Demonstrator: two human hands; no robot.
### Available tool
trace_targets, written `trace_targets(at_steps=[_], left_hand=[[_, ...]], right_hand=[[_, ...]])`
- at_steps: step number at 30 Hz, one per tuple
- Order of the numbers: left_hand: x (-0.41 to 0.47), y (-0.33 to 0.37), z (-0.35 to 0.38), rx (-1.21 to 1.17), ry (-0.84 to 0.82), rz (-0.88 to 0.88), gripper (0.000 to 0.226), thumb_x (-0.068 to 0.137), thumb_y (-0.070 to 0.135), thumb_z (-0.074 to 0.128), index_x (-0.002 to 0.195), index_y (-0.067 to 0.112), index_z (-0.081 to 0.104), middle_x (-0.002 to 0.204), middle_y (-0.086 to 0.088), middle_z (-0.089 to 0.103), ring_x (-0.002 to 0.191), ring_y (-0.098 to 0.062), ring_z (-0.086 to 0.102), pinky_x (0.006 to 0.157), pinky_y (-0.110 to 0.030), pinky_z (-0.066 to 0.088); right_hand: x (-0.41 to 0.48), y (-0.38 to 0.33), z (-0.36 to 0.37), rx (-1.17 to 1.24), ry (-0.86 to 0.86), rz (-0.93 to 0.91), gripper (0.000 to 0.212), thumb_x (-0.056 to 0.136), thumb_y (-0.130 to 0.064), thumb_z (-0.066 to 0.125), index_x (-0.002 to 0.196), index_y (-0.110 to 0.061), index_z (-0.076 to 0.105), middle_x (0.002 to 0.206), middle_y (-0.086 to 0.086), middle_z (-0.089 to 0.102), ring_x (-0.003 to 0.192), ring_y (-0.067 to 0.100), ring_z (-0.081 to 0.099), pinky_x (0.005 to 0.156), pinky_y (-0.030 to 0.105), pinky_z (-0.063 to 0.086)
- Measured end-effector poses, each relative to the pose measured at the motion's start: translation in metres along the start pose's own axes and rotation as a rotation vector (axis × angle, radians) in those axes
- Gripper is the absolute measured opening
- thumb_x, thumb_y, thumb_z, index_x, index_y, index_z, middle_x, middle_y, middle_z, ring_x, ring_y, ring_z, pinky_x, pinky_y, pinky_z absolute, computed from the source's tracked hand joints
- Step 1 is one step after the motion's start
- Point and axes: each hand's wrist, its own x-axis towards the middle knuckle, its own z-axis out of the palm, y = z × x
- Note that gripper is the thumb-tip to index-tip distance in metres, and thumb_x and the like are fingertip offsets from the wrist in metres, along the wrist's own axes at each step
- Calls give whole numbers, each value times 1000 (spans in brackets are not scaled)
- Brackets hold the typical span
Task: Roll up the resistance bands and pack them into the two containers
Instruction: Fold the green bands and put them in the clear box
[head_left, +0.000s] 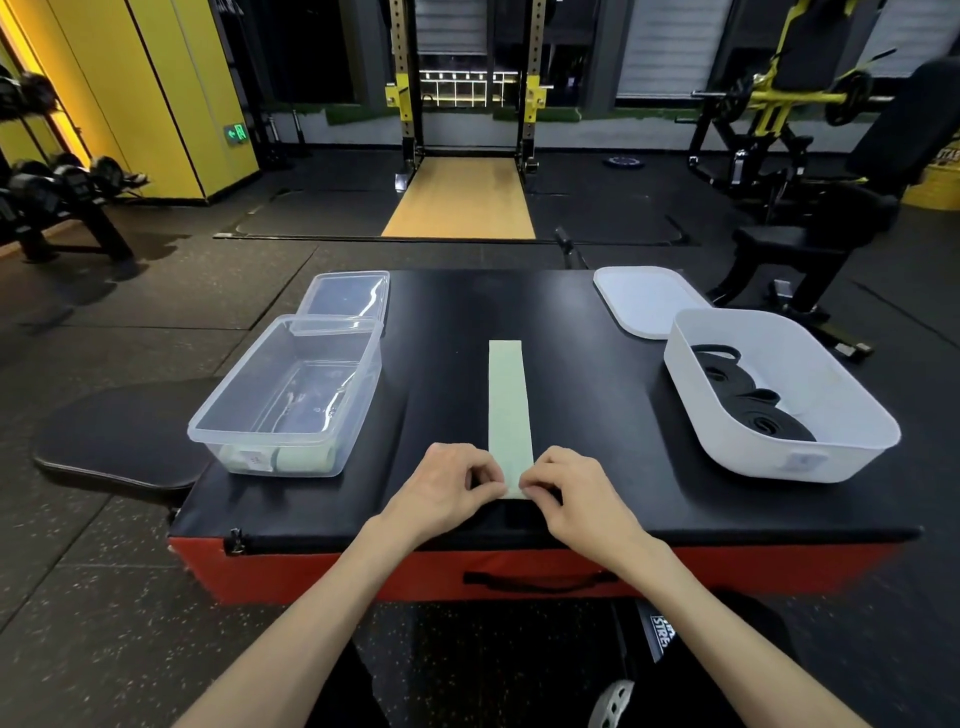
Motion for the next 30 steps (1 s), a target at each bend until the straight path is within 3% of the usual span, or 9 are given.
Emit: trace_targets(at_steps=[6,11,17,20,30], left_hand=[[3,1,2,38,19,90,4,83,18,70,84,22,71,69,14,54,62,-2,50,60,-7,36],[-2,-4,2,127,-20,262,9,89,19,64,92,16,72,85,5,64,76,-5,55,72,-10,38],[-5,-3,3,141,-16,260,12,89,20,65,96,15,73,88,3,63,81,-10,57,75,-11,37],[-3,-2,3,172,-14,260,16,92,22,60,99,16,72,90,2,61,86,-13,55,78,-12,33],[-4,-3,5,203,32,258,18,93,28,58,97,18,73,89,2,61,83,-14,52,78,-23,42]], right_hand=[[1,-2,4,24,53,-49,17,87,-3,62,88,-16,74,84,-8,59,78,6,51,70,18,42],[-2,0,5,-8,15,-81,20,87,-5,59,93,-16,74,89,-5,62,84,15,56,73,28,49],[-7,0,3,-10,-6,-92,16,88,-22,64,101,-21,73,93,-10,58,89,8,51,78,23,45],[-6,1,4,-52,30,-121,16,85,-16,69,100,-20,74,90,-7,56,86,13,49,74,23,45],[2,2,8,-125,79,-143,18,81,-2,69,89,-15,75,79,-5,60,73,17,52,60,26,48]])
